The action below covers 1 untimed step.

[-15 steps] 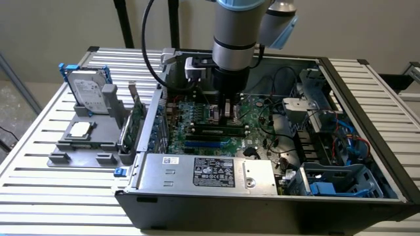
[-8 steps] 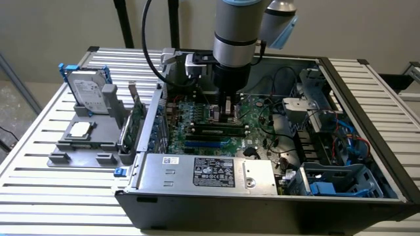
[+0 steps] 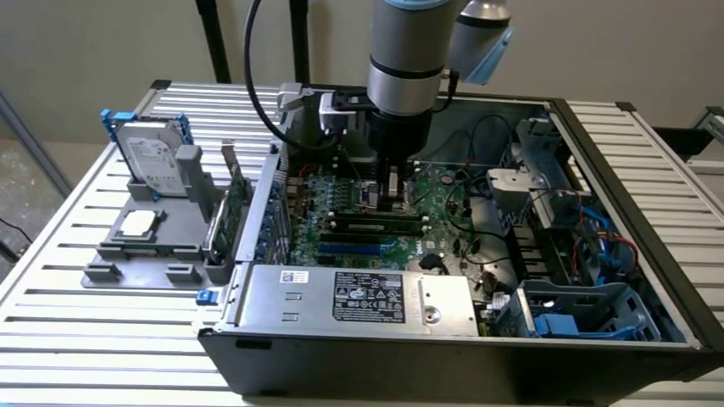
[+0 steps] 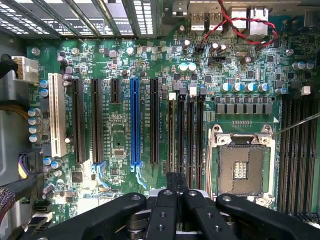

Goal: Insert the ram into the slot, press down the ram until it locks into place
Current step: 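Press down the ram until it locks into place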

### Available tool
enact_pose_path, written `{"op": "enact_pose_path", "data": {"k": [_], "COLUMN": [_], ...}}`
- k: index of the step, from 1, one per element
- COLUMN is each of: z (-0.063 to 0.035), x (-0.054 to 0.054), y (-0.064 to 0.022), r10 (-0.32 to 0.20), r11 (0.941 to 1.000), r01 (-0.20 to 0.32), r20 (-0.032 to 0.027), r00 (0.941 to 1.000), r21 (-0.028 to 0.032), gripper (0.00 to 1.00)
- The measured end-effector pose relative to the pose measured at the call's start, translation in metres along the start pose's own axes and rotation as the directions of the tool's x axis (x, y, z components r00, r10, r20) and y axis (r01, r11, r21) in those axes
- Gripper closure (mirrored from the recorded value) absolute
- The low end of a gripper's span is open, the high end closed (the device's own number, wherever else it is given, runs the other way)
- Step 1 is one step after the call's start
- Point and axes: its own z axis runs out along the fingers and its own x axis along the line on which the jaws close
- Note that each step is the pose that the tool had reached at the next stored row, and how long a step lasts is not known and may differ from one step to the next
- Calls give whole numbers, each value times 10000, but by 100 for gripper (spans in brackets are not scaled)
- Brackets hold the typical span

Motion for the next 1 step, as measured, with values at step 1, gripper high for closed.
{"op": "enact_pose_path", "data": {"k": [1], "z": [0], "x": [0], "y": [0], "r10": [0], "r11": [10000], "r01": [0], "r20": [1], "r00": [10000], "r21": [0], "gripper": [89]}}
